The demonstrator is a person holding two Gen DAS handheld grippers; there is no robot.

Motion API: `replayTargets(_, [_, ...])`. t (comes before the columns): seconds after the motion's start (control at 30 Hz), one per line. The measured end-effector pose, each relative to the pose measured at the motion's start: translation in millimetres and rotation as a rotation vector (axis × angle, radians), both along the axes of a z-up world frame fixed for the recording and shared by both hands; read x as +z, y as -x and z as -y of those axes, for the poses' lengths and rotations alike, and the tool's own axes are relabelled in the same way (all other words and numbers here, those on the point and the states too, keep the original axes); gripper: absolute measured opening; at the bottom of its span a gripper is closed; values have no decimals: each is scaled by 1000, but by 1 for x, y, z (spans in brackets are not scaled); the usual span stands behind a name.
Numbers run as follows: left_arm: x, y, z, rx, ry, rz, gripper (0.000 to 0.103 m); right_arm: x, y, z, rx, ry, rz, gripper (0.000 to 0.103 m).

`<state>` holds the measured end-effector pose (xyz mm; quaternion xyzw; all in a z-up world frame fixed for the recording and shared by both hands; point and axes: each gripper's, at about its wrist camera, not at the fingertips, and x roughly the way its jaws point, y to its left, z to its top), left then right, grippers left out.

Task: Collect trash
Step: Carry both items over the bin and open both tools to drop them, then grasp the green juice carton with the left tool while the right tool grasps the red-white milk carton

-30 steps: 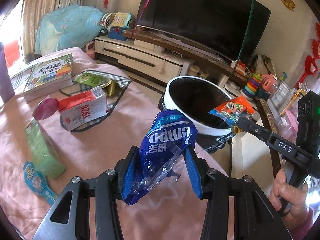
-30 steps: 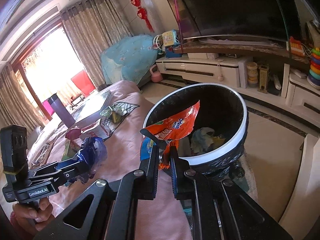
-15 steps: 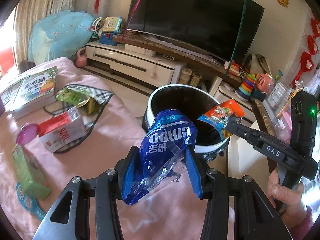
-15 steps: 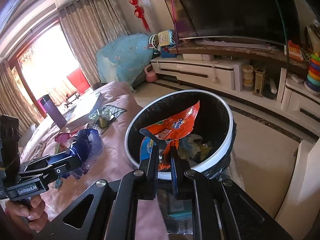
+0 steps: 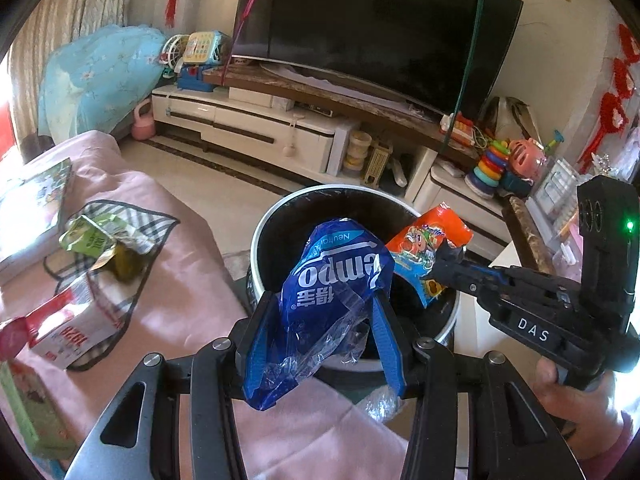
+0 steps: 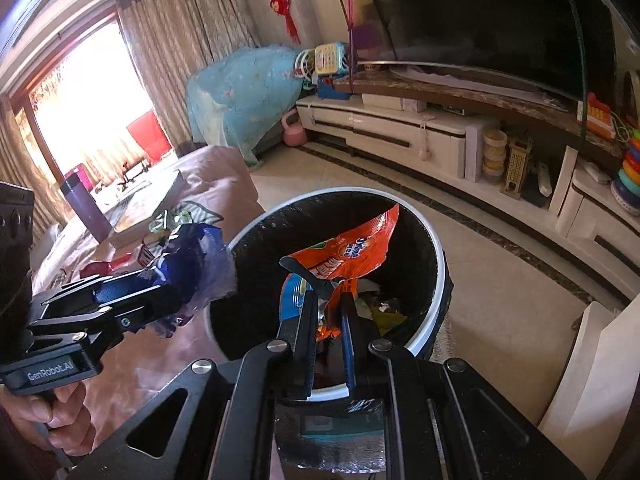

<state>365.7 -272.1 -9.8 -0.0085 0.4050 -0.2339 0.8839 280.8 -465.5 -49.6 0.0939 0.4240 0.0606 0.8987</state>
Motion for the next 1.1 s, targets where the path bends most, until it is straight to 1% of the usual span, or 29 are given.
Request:
replayTargets(0.1, [-6, -9, 7, 2, -3, -12, 47, -5, -8, 4, 9, 0, -31, 12])
replayTargets(0.13, [-7, -12, 9, 2, -3, -16, 48, -6, -9, 5, 13, 3, -36, 15])
replayTargets(0.2, [-9, -18, 12, 8, -8, -21, 50, -7, -11, 5, 18, 10, -47, 15])
replayTargets(0.23, [-10, -20, 13, 12, -5, -27, 53, -7, -12, 6, 18, 7, -51, 16])
replayTargets(0.3, [-9, -23, 14, 15, 4, -36, 56, -8, -11, 8, 12, 8, -55, 21])
replayTargets(0.37, [-8, -23, 13, 23, 10, -39, 62, -7, -8, 10, 3, 7, -50, 25])
replayTargets(0.43, [-8, -21, 9, 30, 19, -35, 72, -5, -5, 12, -9, 0, -41, 28])
replayTargets(0.53, [-8, -16, 3, 42, 30, -36, 75, -3, 2, 12, -24, -13, -27, 39])
replayTargets(0.63, [-8, -6, -6, 45, 37, -28, 75, 0, 10, 10, -33, -23, -15, 42])
replayTargets(0.7, [-7, 5, -14, 55, 35, -16, 75, 3, 18, 7, -40, -34, 1, 47])
replayTargets(0.77, [-8, 16, -25, 68, 31, -12, 76, 7, 25, 4, -45, -53, 22, 56])
replayTargets(0.8, [-8, 23, -32, 76, 30, -14, 76, 9, 29, 1, -49, -63, 34, 58])
replayTargets(0.87, [-11, 36, -46, 91, 32, -19, 77, 10, 35, -5, -49, -81, 49, 69])
replayTargets(0.97, [-14, 56, -71, 133, 34, -35, 77, 12, 44, -18, -39, -122, 63, 80])
replayTargets(1.0, [-13, 63, -80, 150, 36, -41, 77, 12, 48, -24, -36, -133, 67, 82])
replayTargets(1.07, [-14, 77, -97, 180, 36, -45, 77, 12, 53, -34, -30, -154, 76, 91])
replayTargets(1.1, [-13, 84, -105, 197, 31, -42, 77, 12, 55, -40, -23, -167, 82, 92])
